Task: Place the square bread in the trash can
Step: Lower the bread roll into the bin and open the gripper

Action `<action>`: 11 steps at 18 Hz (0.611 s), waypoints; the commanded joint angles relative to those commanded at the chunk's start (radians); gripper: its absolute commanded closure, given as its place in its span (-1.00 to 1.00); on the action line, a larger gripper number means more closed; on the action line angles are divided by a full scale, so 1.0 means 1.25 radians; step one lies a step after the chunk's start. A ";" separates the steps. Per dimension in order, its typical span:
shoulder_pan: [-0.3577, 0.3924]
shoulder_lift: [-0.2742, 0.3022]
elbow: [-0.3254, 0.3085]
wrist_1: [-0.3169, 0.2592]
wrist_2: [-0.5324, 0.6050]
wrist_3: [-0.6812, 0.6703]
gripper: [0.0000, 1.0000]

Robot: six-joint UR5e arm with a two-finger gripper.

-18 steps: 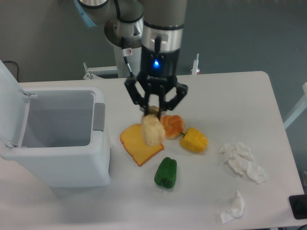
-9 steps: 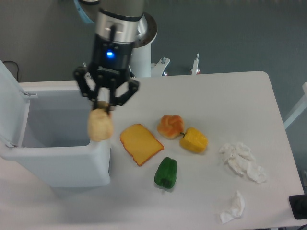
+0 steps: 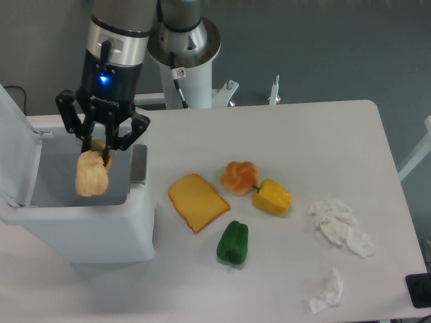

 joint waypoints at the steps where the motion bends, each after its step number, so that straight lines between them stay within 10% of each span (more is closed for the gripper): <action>1: -0.005 0.000 0.000 0.000 0.001 0.000 0.21; 11: -0.006 0.000 -0.006 0.000 0.005 0.007 -0.20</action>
